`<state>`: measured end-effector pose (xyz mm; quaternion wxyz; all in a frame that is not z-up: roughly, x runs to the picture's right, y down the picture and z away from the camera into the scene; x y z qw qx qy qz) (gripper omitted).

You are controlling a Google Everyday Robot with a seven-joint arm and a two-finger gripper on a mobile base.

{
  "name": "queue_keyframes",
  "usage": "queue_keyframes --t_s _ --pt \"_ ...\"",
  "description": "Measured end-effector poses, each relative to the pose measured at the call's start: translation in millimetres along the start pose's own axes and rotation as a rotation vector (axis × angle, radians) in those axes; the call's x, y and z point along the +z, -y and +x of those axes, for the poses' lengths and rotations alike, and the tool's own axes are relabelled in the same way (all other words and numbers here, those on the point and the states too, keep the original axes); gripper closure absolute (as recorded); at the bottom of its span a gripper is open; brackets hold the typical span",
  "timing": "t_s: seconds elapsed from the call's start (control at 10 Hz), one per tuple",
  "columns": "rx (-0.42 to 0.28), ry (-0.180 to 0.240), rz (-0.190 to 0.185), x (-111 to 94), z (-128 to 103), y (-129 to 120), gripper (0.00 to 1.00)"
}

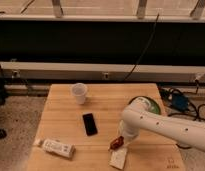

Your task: Place the pepper on the white sponge

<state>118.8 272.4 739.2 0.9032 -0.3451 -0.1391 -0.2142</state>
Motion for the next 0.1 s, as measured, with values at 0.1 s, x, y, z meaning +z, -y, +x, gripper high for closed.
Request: queue_keyframes --t_s 0.1 --pt "0.001 0.001 0.001 0.9 0.0 -0.2 0.53"
